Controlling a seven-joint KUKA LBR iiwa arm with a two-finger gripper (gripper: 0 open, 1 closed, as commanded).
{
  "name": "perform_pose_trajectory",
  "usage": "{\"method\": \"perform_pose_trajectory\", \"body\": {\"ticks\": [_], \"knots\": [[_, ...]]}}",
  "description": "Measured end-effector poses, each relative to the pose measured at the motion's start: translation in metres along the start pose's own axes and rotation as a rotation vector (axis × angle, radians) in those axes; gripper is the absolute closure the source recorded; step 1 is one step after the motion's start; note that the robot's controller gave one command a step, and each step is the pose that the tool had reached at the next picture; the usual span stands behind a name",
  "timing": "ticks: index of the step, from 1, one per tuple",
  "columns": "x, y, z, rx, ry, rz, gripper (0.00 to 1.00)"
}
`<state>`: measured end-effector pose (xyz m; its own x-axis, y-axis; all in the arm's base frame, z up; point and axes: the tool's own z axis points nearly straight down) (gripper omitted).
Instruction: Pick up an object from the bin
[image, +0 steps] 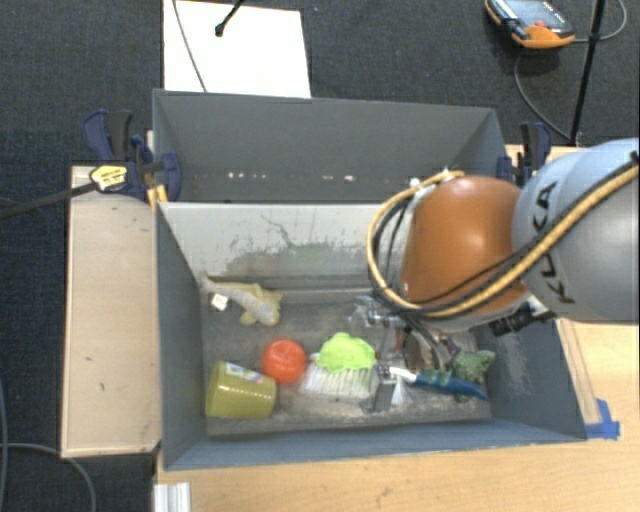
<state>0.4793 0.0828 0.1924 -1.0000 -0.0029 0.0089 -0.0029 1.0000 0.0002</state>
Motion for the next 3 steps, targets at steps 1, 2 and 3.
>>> {"method": "perform_pose_trajectory", "body": {"ticks": [1,2,3], "knots": [[-0.002,-0.001,-0.004,-0.001,-0.009,0.003,0.0],[-0.004,0.036,0.027,0.0,-0.008,-0.062,0.0],[0.0,0.069,0.05,0.0,-0.006,-0.16,0.0]]}}
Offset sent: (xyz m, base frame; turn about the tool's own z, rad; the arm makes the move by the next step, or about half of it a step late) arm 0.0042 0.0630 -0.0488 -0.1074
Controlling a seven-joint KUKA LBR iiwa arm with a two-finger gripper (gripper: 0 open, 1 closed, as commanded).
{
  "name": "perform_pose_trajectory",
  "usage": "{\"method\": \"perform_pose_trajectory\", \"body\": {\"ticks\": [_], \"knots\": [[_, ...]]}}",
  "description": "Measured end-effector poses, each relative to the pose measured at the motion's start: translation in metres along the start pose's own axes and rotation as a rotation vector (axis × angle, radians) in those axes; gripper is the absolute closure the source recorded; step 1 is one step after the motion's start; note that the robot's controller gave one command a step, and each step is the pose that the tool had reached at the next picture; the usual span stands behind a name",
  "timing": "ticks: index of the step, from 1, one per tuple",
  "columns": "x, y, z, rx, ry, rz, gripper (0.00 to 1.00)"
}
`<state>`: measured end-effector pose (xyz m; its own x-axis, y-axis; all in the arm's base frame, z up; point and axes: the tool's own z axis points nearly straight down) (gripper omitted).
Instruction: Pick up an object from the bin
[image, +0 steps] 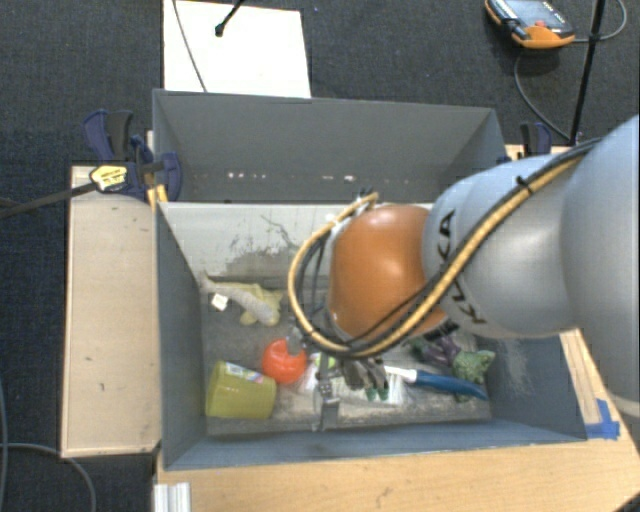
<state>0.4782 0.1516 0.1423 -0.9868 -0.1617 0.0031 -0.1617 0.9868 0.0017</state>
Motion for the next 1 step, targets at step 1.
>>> {"method": "perform_pose_trajectory", "body": {"ticks": [1], "knots": [[-0.0087,-0.0609,-0.0035,0.0,-0.005,-0.02,0.0]]}}
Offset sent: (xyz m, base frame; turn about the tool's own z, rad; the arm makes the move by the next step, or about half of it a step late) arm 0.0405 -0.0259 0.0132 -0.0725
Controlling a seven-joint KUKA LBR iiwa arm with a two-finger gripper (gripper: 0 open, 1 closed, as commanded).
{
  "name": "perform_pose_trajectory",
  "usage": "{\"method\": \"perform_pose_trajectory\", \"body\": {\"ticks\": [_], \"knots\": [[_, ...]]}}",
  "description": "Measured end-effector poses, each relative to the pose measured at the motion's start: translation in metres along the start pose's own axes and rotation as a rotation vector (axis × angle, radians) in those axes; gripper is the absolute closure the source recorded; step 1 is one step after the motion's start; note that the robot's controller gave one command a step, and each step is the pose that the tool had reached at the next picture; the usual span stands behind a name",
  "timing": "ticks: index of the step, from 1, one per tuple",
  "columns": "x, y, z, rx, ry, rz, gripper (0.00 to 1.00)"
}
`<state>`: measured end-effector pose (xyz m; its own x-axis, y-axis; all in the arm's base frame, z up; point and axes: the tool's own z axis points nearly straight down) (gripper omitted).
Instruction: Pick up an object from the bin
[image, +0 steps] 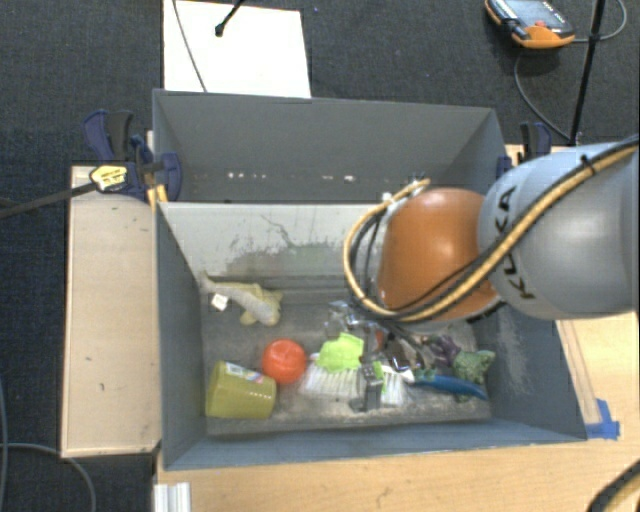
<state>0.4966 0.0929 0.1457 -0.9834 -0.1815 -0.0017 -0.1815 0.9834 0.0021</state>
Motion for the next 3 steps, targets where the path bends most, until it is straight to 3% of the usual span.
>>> {"method": "perform_pose_trajectory", "body": {"ticks": [1,2,3], "knots": [[-0.005,-0.018,-0.003,0.004,0.001,-0.013,0.0],[-0.038,0.006,0.005,0.001,0.001,-0.014,0.0],[-0.004,0.021,0.035,0.0,0.002,0.055,1.0]]}}
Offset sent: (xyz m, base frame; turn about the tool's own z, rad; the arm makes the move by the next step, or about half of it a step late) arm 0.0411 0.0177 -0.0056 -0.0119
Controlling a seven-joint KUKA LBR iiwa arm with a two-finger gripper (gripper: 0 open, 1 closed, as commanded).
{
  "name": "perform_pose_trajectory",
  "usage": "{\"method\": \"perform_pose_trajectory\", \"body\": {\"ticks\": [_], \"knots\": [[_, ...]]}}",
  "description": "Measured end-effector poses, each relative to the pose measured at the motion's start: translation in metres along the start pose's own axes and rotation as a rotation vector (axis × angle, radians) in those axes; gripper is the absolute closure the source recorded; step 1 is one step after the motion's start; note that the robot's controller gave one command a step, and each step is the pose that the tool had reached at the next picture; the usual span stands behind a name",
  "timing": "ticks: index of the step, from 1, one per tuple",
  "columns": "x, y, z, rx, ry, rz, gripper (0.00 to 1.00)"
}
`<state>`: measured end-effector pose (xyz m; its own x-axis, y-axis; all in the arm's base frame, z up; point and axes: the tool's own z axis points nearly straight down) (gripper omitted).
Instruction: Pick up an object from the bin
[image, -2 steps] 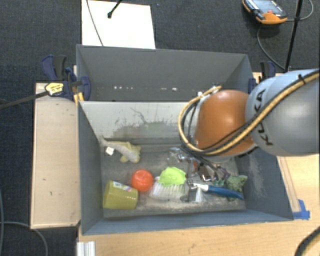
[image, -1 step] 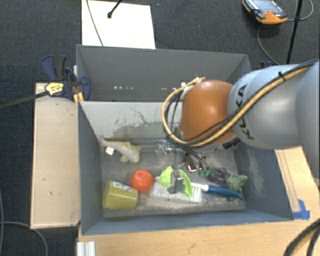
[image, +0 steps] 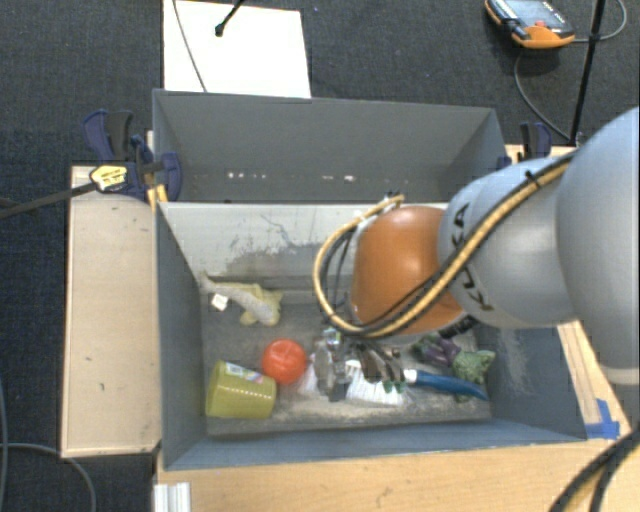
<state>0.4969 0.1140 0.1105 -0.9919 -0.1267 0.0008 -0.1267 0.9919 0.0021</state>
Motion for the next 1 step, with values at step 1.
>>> {"method": "perform_pose_trajectory", "body": {"ticks": [1], "knots": [[-0.0001,-0.0001,-0.0001,0.0,0.0,0.002,0.0]]}}
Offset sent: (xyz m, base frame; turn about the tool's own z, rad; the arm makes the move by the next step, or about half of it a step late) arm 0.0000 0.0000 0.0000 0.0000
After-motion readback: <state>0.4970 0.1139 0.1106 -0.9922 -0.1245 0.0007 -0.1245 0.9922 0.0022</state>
